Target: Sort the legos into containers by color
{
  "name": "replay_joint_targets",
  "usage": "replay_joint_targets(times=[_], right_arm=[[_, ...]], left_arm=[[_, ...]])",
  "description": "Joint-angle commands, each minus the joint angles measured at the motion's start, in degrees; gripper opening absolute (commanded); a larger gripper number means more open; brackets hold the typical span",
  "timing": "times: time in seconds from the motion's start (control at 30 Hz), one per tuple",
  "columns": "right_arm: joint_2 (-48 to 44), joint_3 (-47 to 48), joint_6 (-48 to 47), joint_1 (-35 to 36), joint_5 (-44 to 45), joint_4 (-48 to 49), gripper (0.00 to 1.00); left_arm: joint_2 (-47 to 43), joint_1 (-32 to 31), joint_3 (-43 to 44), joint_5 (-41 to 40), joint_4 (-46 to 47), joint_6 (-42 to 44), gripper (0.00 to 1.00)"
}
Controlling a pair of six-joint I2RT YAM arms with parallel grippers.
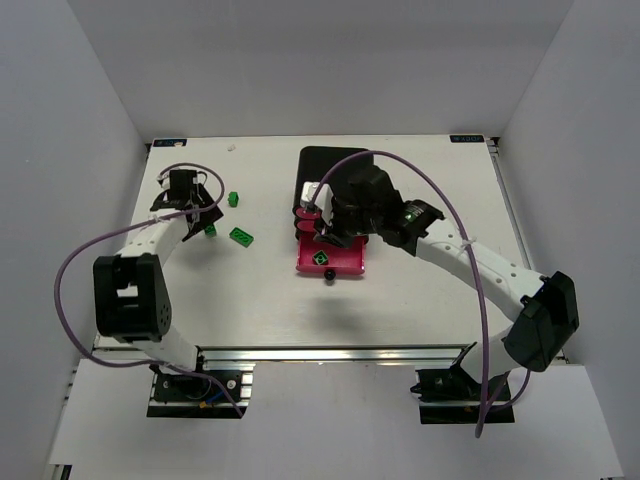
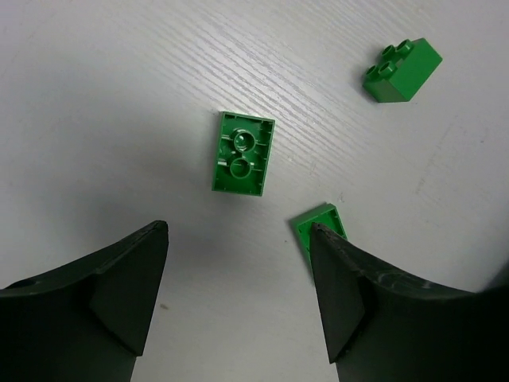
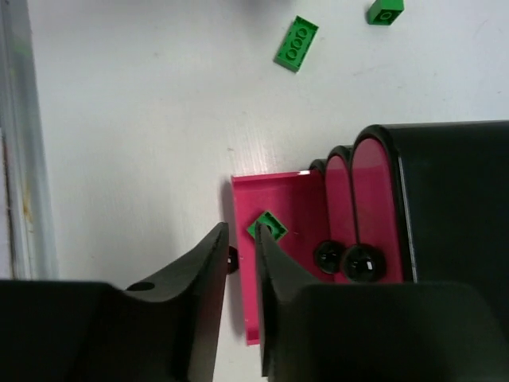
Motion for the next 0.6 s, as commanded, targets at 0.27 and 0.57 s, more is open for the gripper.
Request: replay_joint_targets(times=[0.27,0.57], right_arm=[[-0.92,0.70,-0.80,-4.53,-1.58,-1.14,0.50],[-1.19,2.19,-1.59,-6.82,-1.93,-2.72,0.50]], left_arm=[[10.53,0.74,6.90,3.79,2.58,12.74,0.84],[16.15,0.74,9.72,3.79,2.32,12.39,0.62]])
